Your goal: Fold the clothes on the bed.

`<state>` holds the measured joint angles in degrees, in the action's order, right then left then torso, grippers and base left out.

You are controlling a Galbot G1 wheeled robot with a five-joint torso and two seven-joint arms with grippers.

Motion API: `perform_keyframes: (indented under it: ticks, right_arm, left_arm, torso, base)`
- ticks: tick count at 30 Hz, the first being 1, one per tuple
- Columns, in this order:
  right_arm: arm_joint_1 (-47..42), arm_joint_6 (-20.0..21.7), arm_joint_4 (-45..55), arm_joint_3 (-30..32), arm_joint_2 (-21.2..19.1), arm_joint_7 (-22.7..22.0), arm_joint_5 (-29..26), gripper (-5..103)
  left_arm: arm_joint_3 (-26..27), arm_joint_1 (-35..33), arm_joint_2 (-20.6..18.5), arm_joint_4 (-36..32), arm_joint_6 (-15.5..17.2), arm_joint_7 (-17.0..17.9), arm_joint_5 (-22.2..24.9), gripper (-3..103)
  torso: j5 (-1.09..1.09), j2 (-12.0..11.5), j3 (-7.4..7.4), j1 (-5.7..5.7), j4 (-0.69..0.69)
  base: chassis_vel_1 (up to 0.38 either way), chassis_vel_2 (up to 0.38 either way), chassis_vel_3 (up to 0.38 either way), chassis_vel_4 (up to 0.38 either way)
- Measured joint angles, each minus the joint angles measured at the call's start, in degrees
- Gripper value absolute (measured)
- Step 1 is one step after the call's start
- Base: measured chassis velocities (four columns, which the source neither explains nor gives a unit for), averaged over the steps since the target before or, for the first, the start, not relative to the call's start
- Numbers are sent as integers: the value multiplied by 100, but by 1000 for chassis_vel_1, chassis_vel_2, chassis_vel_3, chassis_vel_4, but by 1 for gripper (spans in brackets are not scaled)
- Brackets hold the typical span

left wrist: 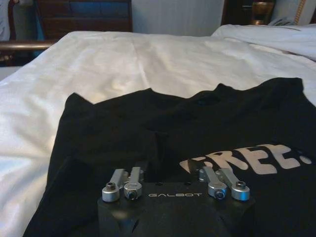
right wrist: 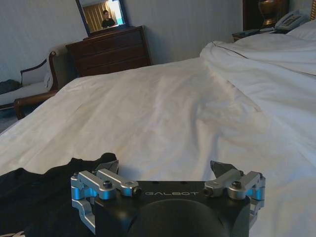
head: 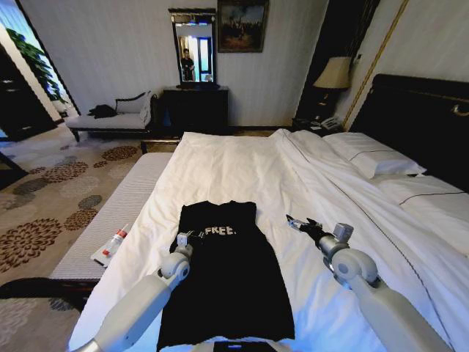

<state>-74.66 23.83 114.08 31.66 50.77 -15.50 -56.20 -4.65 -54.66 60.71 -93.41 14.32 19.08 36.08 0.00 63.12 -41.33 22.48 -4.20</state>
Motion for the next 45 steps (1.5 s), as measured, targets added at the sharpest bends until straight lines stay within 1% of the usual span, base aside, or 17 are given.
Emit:
perform_keyframes:
  ticks: [2,3,4,5,7,8,9,12,13,15,20,24,26,29,34,39,45]
  right_arm:
    - [2,-1,-7,-6,-1,2,0,100]
    - [18,-7,-36,-21,-7,10,0,100]
    - [27,-11,-49,-28,-9,13,0,100]
    - [47,-16,-74,-40,-15,21,3,100]
    - [50,-17,-77,-41,-16,22,4,100]
    - [134,-27,-157,-85,-35,46,6,100]
    - [193,-31,-201,-115,-46,58,6,100]
    - [358,-33,-310,-215,-67,72,-14,100]
    - [358,-33,-310,-215,-67,72,-14,100]
    - [526,-33,-420,-294,-76,80,-56,100]
    - [678,-31,-554,-330,-66,96,-108,100]
    - [736,-22,-586,-360,-40,99,-126,100]
    - [734,-16,-586,-360,-37,97,-126,100]
    - [668,23,-564,-350,-37,96,-135,100]
    - [606,36,-559,-320,-51,90,-135,100]
    - [661,65,-577,-342,-71,60,-144,100]
    - [746,68,-623,-384,-69,45,-168,100]
  left_arm:
    - [-1,-11,-9,-32,-13,-13,-17,51]
    - [4,-34,-35,-128,-44,-48,-45,63]
    - [19,-40,-40,-162,-53,-61,-53,63]
    - [67,-47,-45,-211,-63,-75,-56,68]
    - [75,-48,-45,-218,-63,-76,-56,68]
    - [287,-49,-67,-349,-66,-75,46,79]
    - [406,-33,-105,-416,-64,-61,191,79]
    - [762,27,-284,-586,-50,-40,565,95]
    - [762,27,-284,-586,-50,-40,565,95]
    - [958,55,-414,-606,-42,-41,819,100]
    - [1089,230,-448,-265,-41,-28,1103,100]
    - [1097,482,-298,257,-49,-25,1296,100]
    - [1103,534,-259,368,-60,-37,1299,100]
    - [1122,749,-84,815,-121,-188,1299,100]
    - [1123,900,62,1179,-164,-369,1283,100]
    - [1170,1105,322,1788,-201,-573,1199,100]
    - [1171,1260,485,2273,-265,-745,1045,100]
  torso:
    - [0,0,0,0,0]
    - [0,0,0,0,0]
    - [0,0,0,0,0]
    - [-1,0,0,0,-1]
    - [-1,0,0,0,-1]
    - [1,0,0,0,0]
    - [-1,0,0,0,0]
    - [2,0,0,0,0]
    - [2,0,0,0,0]
    - [-1,0,0,0,0]
    - [-1,0,0,0,1]
    - [0,0,0,0,0]
    - [0,0,0,0,0]
    - [0,0,0,0,-1]
    - [1,0,-1,0,-1]
    - [0,0,0,0,0]
    - [0,0,-1,0,0]
  base:
    - [0,0,0,0]
    - [0,0,0,0]
    - [0,0,0,0]
    - [0,0,0,0]
    - [0,0,0,0]
    - [0,0,0,0]
    - [0,0,0,0]
    - [0,0,0,0]
    - [0,0,0,0]
    - [0,0,0,0]
    - [0,0,0,0]
    - [0,0,0,0]
    - [0,0,0,0]
    - [0,0,0,0]
    - [0,0,0,0]
    - [0,0,0,0]
    - [0,0,0,0]
